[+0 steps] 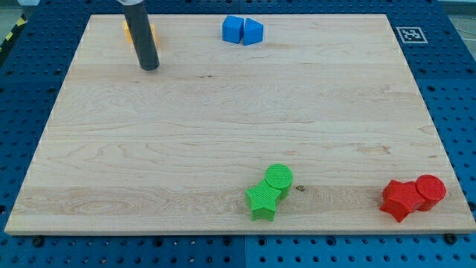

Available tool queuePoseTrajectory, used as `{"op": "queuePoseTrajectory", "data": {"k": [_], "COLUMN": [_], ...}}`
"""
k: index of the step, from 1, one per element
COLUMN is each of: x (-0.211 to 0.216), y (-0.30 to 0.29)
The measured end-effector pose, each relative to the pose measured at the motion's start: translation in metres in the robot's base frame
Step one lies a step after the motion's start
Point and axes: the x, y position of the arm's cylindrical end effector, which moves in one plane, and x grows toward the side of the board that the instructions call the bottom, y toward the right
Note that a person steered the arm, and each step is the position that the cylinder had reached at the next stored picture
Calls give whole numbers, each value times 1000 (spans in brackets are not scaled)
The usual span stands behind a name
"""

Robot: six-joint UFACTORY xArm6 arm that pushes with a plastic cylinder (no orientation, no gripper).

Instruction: Separate yellow heart from the yellow hexagon

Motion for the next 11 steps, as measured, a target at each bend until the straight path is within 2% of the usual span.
{"op": "queuePoseTrajectory", "data": {"k": [1,3,9,11], "x": [-20,-53,-68,-94], "y": [-32,-44,-3,-3]}}
